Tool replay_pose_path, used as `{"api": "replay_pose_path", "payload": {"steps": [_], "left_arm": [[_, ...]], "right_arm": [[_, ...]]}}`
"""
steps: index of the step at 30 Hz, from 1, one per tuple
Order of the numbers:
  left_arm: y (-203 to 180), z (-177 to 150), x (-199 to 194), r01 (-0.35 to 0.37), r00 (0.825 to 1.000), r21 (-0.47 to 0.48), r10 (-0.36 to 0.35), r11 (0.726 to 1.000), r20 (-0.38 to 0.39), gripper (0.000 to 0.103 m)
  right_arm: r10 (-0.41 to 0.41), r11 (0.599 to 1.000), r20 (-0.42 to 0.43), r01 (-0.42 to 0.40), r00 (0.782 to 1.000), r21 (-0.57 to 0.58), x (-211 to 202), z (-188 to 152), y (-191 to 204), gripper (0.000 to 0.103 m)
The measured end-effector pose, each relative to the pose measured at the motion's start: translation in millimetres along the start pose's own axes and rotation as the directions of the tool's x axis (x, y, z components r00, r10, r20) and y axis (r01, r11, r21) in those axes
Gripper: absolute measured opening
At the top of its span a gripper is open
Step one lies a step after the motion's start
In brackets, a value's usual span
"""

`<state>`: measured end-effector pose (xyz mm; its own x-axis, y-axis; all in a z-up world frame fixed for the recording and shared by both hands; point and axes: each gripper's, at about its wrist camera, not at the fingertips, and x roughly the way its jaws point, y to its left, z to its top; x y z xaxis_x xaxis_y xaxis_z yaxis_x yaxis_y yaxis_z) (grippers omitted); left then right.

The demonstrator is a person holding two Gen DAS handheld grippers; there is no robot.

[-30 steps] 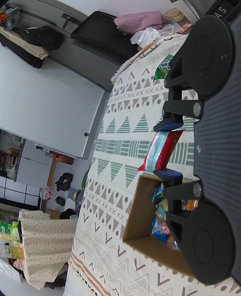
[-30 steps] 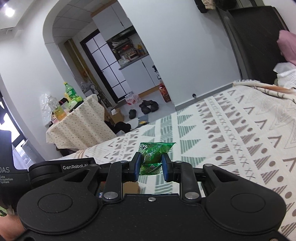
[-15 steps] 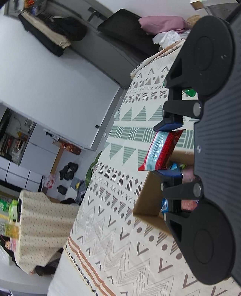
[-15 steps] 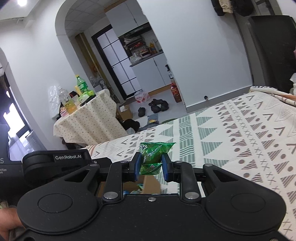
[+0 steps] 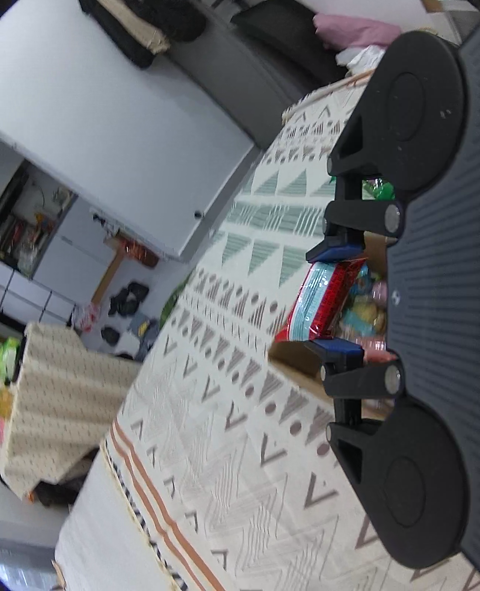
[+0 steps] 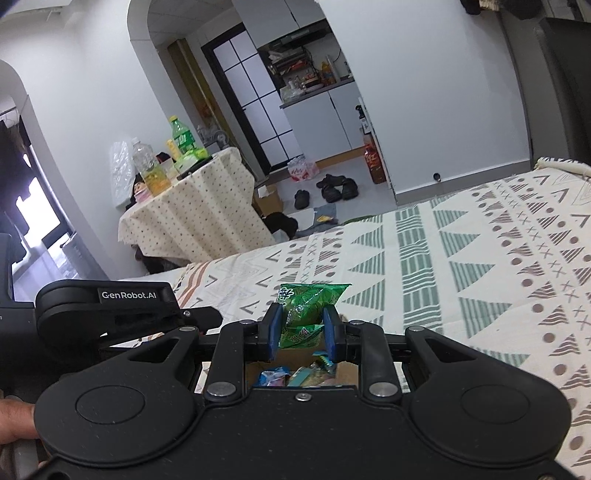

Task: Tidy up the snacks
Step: 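Lift both held snacks and carry them over the box, then open both tools to drop the candy and packet into the box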

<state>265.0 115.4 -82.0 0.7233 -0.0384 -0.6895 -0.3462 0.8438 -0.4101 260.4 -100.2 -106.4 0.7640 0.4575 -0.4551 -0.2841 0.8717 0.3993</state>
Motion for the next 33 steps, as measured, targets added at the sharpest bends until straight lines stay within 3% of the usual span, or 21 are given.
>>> {"api": "replay_pose_path", "payload": {"steps": [6, 9, 11, 13, 20, 26, 33], "left_arm": [[3, 0, 12, -0.026, 0.999, -0.001, 0.026, 1.0, -0.044, 0.043], [5, 1, 16, -0.05, 0.997, -0.011, 0.049, 0.999, -0.056, 0.047], [7, 1, 15, -0.061, 0.997, -0.022, 0.059, 0.998, -0.052, 0.057], [8, 2, 15, -0.073, 0.996, -0.032, 0.071, 0.997, -0.046, 0.062], [8, 3, 16, -0.104, 0.994, -0.045, 0.102, 0.994, -0.042, 0.068], [-2, -2, 18, -0.138, 0.99, 0.003, 0.138, 0.99, -0.039, 0.081], [-21, -14, 25, -0.162, 0.984, 0.098, 0.168, 0.982, -0.053, 0.084]], "right_arm": [[0.014, 1.0, -0.034, -0.013, 0.999, 0.009, 14, -11, 7, 0.024], [0.018, 1.0, -0.049, -0.017, 0.999, 0.015, 19, -15, 10, 0.024], [0.019, 1.0, -0.056, -0.018, 0.998, 0.018, 22, -17, 10, 0.024], [0.025, 0.999, -0.064, -0.023, 0.998, 0.023, 24, -17, 10, 0.024], [0.051, 0.999, -0.124, -0.049, 0.991, 0.02, 32, -19, 16, 0.03], [0.007, 0.999, -0.119, -0.003, 0.993, 0.032, 18, -17, 1, 0.034], [-0.044, 0.996, -0.112, 0.051, 0.993, 0.068, -9, -21, -27, 0.035]]}}
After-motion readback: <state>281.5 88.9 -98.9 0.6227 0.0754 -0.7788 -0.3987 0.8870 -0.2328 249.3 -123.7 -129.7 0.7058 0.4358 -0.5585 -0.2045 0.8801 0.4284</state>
